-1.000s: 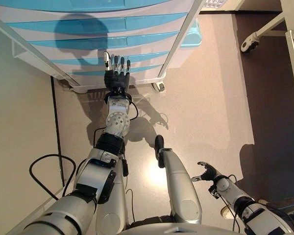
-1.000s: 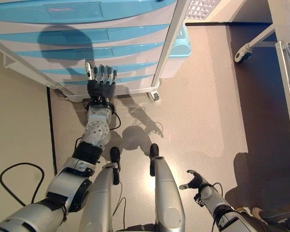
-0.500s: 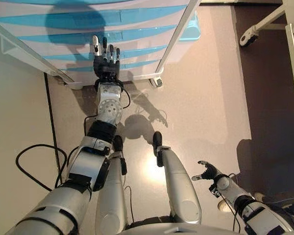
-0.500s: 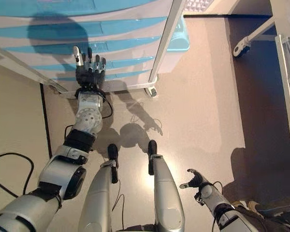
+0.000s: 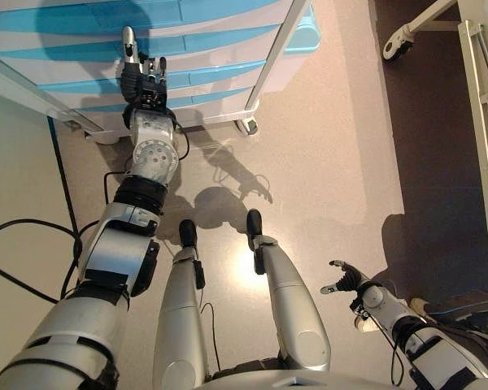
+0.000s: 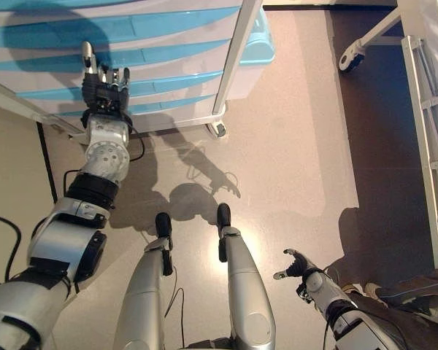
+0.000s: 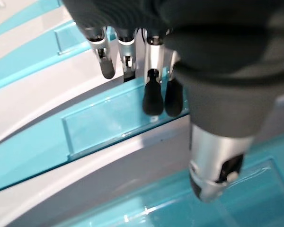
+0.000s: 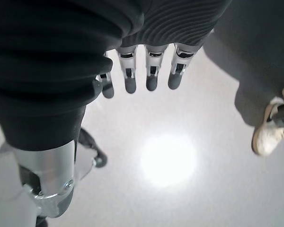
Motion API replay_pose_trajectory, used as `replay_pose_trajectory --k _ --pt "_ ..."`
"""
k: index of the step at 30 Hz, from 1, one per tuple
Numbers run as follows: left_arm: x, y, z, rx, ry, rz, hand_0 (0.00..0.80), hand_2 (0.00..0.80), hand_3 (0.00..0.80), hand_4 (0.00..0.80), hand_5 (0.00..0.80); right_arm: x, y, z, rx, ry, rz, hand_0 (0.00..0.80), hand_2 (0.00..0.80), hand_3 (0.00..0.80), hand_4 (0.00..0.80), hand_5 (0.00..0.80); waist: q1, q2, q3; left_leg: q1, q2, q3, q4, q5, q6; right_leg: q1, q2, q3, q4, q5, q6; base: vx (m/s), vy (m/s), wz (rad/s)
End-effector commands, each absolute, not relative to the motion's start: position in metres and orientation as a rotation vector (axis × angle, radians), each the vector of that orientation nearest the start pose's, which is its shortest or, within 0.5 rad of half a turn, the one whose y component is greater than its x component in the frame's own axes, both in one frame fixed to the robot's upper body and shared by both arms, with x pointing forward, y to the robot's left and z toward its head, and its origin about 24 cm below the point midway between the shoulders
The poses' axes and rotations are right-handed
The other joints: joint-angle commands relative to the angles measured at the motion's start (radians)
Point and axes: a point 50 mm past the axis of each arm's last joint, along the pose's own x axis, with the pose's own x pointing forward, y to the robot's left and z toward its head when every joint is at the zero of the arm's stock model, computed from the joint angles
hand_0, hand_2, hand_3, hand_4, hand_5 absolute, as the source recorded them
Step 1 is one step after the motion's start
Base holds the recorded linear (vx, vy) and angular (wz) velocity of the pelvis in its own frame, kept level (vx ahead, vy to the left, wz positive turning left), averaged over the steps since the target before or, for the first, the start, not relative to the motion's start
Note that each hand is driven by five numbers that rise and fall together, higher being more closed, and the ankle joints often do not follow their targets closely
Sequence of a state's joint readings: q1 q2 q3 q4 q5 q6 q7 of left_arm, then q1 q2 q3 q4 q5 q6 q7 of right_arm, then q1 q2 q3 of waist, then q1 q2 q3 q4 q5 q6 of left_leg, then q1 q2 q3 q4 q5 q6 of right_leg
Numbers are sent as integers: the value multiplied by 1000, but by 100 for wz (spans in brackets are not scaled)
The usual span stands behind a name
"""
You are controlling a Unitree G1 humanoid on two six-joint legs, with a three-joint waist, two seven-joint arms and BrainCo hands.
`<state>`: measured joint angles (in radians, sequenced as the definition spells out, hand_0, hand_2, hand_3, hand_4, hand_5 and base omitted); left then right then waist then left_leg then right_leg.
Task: Open the drawer and pick up the medicine
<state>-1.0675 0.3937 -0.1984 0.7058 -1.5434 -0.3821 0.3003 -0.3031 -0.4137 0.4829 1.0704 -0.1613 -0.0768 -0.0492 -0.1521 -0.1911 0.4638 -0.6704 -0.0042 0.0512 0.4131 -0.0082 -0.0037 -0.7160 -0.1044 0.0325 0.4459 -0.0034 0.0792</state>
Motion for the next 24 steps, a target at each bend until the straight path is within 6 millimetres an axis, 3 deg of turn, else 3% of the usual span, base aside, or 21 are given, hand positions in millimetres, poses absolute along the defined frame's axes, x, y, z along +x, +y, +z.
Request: replay_pose_trajectory --k 1,7,11,12,13,14,16,17,18,21,24 --pt "371 175 377 -1015 -818 -168 0 0 0 0 0 198 -267 -105 -872 852 237 0 0 0 0 0 -12 34 -91 3 -27 -3 52 -79 22 9 1 2 -77 97 50 0 0 0" --pt "371 157 368 -1042 -784 -229 0 0 0 0 0 200 -263 -105 -865 842 236 0 0 0 0 0 -6 46 -78 10 -31 -10 44 -71 17 17 -7 -9 -72 92 48 0 0 0" --pt "379 150 332 -1146 -693 -201 0 0 0 0 0 206 -256 -104 -849 813 227 0 0 0 0 0 3 41 -57 11 -31 -13 38 -63 14 18 -10 -17 -67 91 46 0 0 0" --pt "379 150 331 -1147 -692 -201 0 0 0 0 0 205 -256 -104 -850 814 227 0 0 0 0 0 3 42 -58 12 -32 -13 38 -63 14 18 -10 -17 -67 91 46 -23 -15 5" --pt "383 147 310 -1197 -635 -167 0 0 0 0 0 208 -252 -103 -845 800 224 0 0 0 0 0 8 36 -49 14 -31 -14 34 -59 13 19 -11 -22 -66 90 44 -16 -10 5" --pt "383 147 310 -1197 -635 -166 0 0 0 0 0 208 -252 -103 -845 800 224 0 0 0 0 0 8 37 -49 14 -31 -14 34 -59 13 19 -11 -22 -66 90 44 -27 -20 4" --pt "386 142 282 -1236 -558 -130 0 0 0 0 0 213 -251 -101 -840 780 205 0 0 0 0 0 15 29 -36 12 -29 -16 31 -54 11 17 -13 -27 -67 93 42 -14 -9 2" --pt "386 142 282 -1236 -557 -129 0 0 0 0 0 212 -251 -101 -840 781 205 0 0 0 0 0 16 29 -37 13 -29 -16 30 -54 11 18 -13 -27 -68 93 42 -35 -17 2" --pt "387 139 259 -1282 -499 -100 0 0 0 0 0 215 -250 -99 -838 767 199 0 0 0 0 0 21 23 -27 10 -29 -18 32 -52 10 15 -14 -29 -64 93 40 0 0 0" --pt "387 137 228 -1319 -418 -49 0 0 0 0 0 216 -250 -98 -838 754 187 0 0 0 0 0 29 17 -15 9 -27 -19 30 -47 9 14 -15 -35 -60 92 36 -35 -15 6" --pt "388 134 214 -1345 -376 -15 0 0 0 0 0 217 -251 -97 -844 750 179 0 0 0 0 0 33 14 -9 7 -25 -17 31 -46 8 13 -16 -39 -55 90 35 -18 -10 4"
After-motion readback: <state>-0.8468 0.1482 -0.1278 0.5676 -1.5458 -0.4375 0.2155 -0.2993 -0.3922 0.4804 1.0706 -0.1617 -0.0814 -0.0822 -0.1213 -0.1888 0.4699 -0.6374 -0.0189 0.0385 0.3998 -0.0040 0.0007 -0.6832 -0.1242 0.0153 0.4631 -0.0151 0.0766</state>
